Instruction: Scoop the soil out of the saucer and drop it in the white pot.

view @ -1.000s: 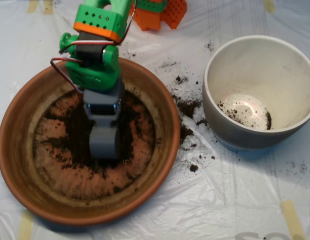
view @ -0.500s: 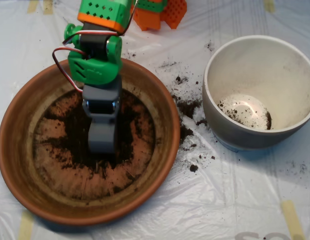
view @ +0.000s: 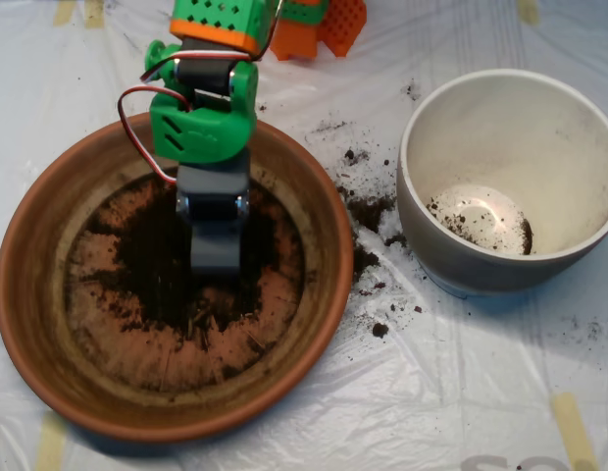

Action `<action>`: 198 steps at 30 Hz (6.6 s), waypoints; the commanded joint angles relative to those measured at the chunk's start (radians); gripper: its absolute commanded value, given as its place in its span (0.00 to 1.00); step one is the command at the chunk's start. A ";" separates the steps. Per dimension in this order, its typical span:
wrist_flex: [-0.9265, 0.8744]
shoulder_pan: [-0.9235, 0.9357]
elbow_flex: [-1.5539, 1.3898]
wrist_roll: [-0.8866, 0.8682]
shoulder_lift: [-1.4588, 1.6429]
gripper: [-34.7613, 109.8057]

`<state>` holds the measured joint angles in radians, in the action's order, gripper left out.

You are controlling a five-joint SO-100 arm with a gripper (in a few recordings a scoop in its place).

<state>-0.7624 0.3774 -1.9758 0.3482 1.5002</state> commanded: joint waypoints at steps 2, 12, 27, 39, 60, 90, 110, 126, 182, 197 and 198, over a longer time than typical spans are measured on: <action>0.028 -0.028 -0.064 -0.012 0.210 0.24; -0.028 -0.078 -0.048 -0.072 0.449 0.24; -0.345 -0.267 0.230 -0.114 0.635 0.24; -0.532 -0.597 0.528 -0.127 0.537 0.24; -0.588 -0.836 0.706 -0.103 0.278 0.37; -0.661 -0.785 0.683 -0.140 0.270 0.51; -0.603 -0.571 0.568 -0.149 0.549 0.50; -0.377 -0.051 0.048 -0.175 0.568 0.52; -0.193 0.160 0.183 -0.103 -0.029 0.27; -0.259 0.043 0.179 -0.135 0.195 0.24; -0.264 0.031 0.176 -0.132 0.212 0.24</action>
<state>-1.0063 0.4310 -1.8438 0.2117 1.5754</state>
